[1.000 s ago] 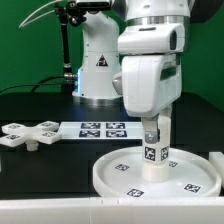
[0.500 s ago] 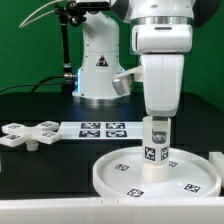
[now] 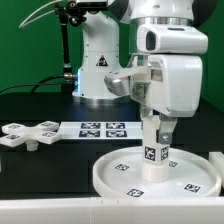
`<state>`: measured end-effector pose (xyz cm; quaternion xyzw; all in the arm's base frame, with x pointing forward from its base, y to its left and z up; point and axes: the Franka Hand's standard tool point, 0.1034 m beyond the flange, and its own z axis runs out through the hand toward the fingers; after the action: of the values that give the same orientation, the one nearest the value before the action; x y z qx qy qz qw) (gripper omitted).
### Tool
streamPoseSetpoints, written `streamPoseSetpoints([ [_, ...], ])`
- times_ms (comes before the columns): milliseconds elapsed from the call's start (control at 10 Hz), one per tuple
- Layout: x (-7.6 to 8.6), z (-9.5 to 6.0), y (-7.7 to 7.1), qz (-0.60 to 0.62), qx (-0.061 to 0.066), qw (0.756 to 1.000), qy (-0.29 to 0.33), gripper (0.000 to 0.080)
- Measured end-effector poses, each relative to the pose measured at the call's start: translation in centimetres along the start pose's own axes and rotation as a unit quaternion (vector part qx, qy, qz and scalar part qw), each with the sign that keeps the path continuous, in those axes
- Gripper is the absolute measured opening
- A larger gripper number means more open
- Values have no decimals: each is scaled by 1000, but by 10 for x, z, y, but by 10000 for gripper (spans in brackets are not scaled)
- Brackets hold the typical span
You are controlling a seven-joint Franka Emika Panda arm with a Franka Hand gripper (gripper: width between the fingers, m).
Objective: Assemble round table
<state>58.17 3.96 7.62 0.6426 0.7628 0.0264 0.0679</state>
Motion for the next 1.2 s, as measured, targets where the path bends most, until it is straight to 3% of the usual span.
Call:
streamPoseSetpoints([
  [200,-3,0,-1,-34,1,999,-4,649],
  [400,-4,1,-1,-30,1,1000,-4,382],
  [500,-7,1,-1,-27,1,1000,-6,382],
  [600,-11,1,-2,-22,2,1000,-8,181],
  [700,-13,1,-2,-20,2,1000,-8,181],
  [800,-14,1,-2,-19,2,1000,-9,36],
  [1200,-15,1,-2,-14,2,1000,-9,1],
])
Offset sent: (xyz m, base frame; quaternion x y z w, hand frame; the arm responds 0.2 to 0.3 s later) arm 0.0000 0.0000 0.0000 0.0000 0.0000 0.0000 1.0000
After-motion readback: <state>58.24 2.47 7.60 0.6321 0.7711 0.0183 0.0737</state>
